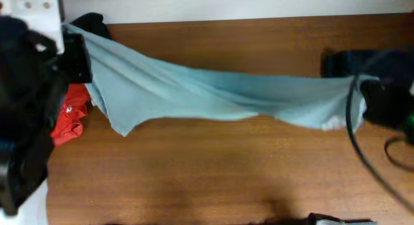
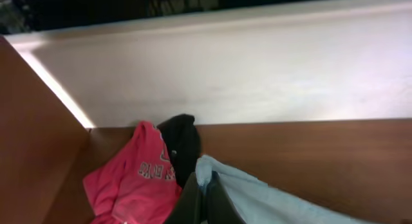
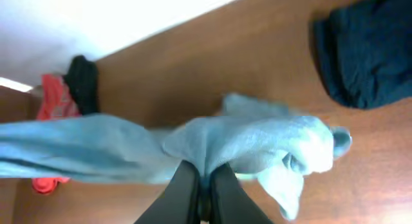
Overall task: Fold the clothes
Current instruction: 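Lift and stretch the t-shirt between both grippers, then lay it flat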
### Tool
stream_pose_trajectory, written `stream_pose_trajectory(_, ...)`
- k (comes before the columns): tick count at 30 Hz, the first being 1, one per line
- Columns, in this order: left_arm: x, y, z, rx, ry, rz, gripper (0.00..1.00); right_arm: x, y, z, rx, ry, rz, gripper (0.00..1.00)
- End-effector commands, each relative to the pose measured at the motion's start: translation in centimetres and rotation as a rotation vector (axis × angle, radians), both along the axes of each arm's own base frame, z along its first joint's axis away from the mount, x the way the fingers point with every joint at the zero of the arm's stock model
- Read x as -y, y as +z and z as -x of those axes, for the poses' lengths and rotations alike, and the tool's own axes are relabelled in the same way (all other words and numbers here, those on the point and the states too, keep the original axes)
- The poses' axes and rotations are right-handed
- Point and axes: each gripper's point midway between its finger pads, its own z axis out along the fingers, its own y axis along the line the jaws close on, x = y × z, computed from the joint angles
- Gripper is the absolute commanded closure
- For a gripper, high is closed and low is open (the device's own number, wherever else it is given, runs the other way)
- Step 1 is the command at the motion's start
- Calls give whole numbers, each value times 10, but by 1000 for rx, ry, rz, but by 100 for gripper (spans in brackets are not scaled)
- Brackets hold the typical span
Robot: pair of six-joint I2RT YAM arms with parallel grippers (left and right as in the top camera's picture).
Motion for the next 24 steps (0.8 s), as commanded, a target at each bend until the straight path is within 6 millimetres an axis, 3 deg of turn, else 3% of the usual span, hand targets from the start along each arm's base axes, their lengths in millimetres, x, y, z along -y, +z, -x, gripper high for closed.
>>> stream_pose_trajectory(1, -2, 24, 29, 81, -10, 31, 99, -7, 25, 30, 123, 6, 34, 95)
stream_pose_trajectory(6, -4, 34, 46, 118, -9, 35, 99, -7, 34, 46, 170, -16, 57, 93)
stream_pose_trajectory(12, -3, 19, 31, 60, -6, 27, 99, -2, 24, 28, 118, -17, 47, 92)
stream_pose_trajectory(17, 2, -12, -6, -47, 2, 13, 99, 8, -3, -11, -14, -15, 21, 92)
stream_pose_trajectory(24, -3, -82, -72, -246, 105, 11, 99, 25, -71, -90, -263, 5, -33, 95)
